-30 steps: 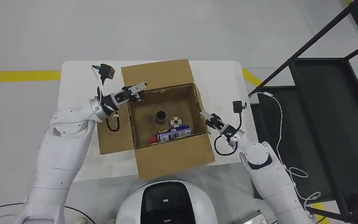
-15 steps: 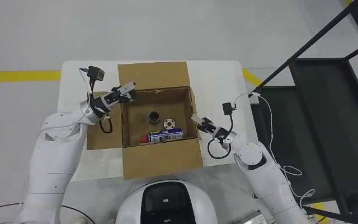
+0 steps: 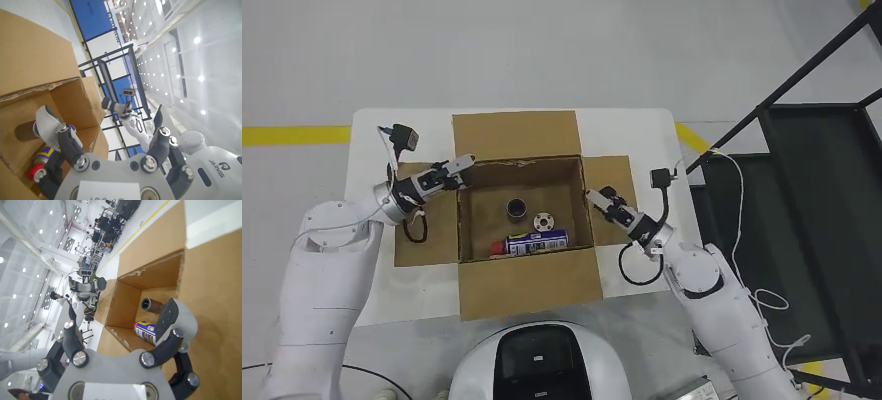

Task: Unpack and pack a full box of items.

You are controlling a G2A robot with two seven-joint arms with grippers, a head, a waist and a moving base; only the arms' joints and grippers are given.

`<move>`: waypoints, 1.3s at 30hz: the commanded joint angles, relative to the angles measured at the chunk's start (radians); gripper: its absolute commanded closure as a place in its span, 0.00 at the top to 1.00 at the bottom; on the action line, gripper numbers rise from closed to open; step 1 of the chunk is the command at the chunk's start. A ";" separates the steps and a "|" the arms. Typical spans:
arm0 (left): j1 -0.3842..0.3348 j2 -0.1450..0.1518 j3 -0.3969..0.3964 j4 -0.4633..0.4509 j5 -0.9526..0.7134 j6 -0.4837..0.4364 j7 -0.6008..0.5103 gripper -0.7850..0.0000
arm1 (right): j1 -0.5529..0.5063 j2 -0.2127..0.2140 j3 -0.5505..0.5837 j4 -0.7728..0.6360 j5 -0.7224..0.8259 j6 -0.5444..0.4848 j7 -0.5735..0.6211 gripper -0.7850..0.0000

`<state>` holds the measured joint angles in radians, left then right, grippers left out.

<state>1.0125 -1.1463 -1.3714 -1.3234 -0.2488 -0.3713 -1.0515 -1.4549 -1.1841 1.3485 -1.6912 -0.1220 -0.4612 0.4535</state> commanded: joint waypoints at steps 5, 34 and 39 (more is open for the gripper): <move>0.006 0.024 -0.046 -0.017 0.034 -0.006 -0.114 1.00 | 0.051 -0.005 -0.105 -0.031 -0.102 -0.044 0.087 1.00; -0.022 0.061 -0.072 0.022 -0.109 -0.096 -0.301 1.00 | 0.295 -0.042 -0.315 0.135 -0.432 0.055 0.082 1.00; -0.022 0.061 -0.072 0.022 -0.109 -0.096 -0.301 1.00 | 0.295 -0.042 -0.315 0.135 -0.432 0.055 0.082 1.00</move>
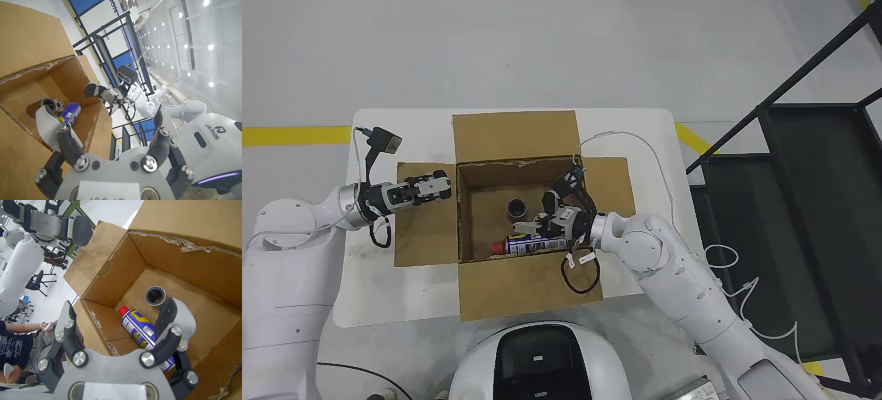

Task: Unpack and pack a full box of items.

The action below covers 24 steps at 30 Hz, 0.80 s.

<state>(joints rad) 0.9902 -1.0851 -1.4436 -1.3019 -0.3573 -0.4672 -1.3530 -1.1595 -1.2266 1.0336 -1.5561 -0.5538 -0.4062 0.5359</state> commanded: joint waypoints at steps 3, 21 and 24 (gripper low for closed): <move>0.000 0.000 0.000 0.000 0.000 0.000 0.000 1.00 | 0.000 0.000 0.000 0.000 0.000 0.000 0.000 1.00; 0.000 0.000 0.000 0.000 0.000 0.000 0.000 1.00 | 0.275 -0.086 -0.272 0.146 -0.183 0.383 0.214 1.00; 0.000 0.000 0.000 0.000 0.000 0.000 0.000 1.00 | 0.307 -0.111 -0.332 0.199 -0.223 0.416 0.180 1.00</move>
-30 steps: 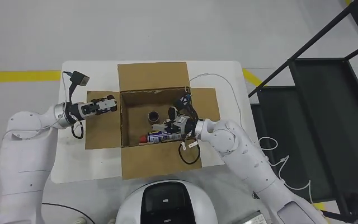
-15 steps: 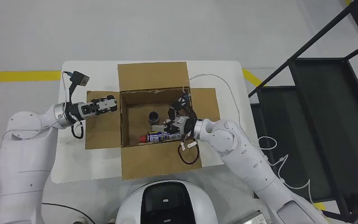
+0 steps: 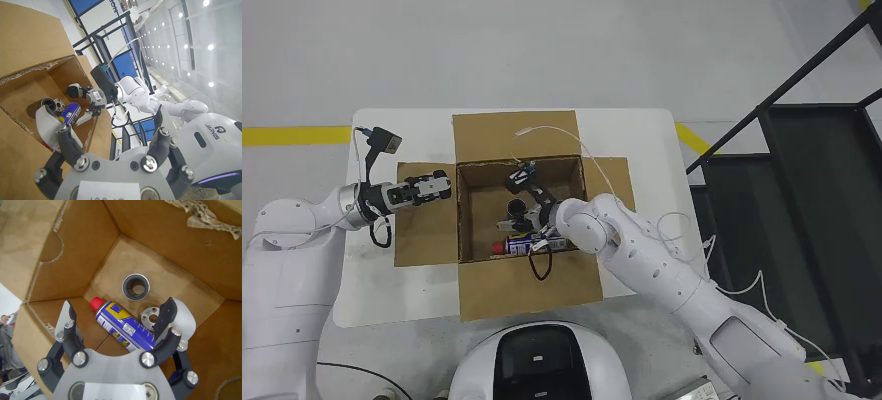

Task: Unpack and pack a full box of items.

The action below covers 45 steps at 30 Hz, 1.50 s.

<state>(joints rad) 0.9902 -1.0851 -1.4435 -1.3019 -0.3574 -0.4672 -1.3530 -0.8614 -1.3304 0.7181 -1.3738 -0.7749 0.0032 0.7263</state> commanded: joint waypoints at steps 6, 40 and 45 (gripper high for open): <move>0.000 0.000 0.000 0.000 0.000 0.000 0.000 1.00 | 0.066 -0.055 -0.087 0.127 -0.017 0.028 -0.065 1.00; 0.000 0.000 0.000 0.000 0.000 0.000 0.000 1.00 | 0.077 -0.116 -0.061 0.155 -0.159 0.122 -0.043 0.00; 0.000 0.000 0.000 0.000 0.000 0.000 0.000 1.00 | -0.022 -0.067 0.034 -0.034 -0.236 0.115 0.022 0.00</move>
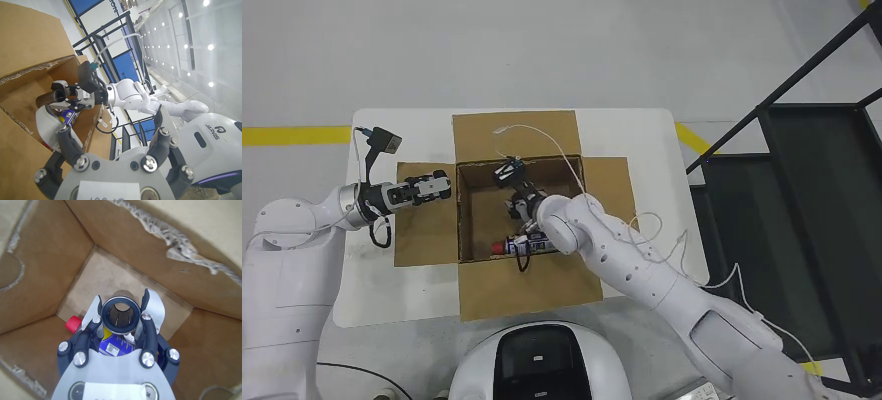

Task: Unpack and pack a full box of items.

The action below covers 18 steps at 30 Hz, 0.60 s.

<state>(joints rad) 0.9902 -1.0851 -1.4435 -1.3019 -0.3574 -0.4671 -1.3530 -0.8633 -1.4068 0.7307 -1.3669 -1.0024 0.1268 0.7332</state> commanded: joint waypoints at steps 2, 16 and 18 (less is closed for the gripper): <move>0.000 0.000 0.000 0.000 0.000 0.000 0.000 1.00 | -0.060 0.026 0.062 -0.108 -0.028 -0.023 0.045 0.00; 0.000 0.000 0.000 0.000 0.000 0.000 0.000 1.00 | -0.306 0.107 0.301 -0.511 -0.155 -0.106 0.193 0.00; 0.000 0.000 0.000 0.000 0.000 0.000 0.000 1.00 | -0.311 0.108 0.305 -0.516 -0.153 -0.110 0.193 0.00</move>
<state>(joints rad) 0.9902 -1.0851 -1.4435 -1.3019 -0.3574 -0.4671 -1.3530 -1.1749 -1.2988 1.0362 -1.8843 -1.1567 0.0175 0.9268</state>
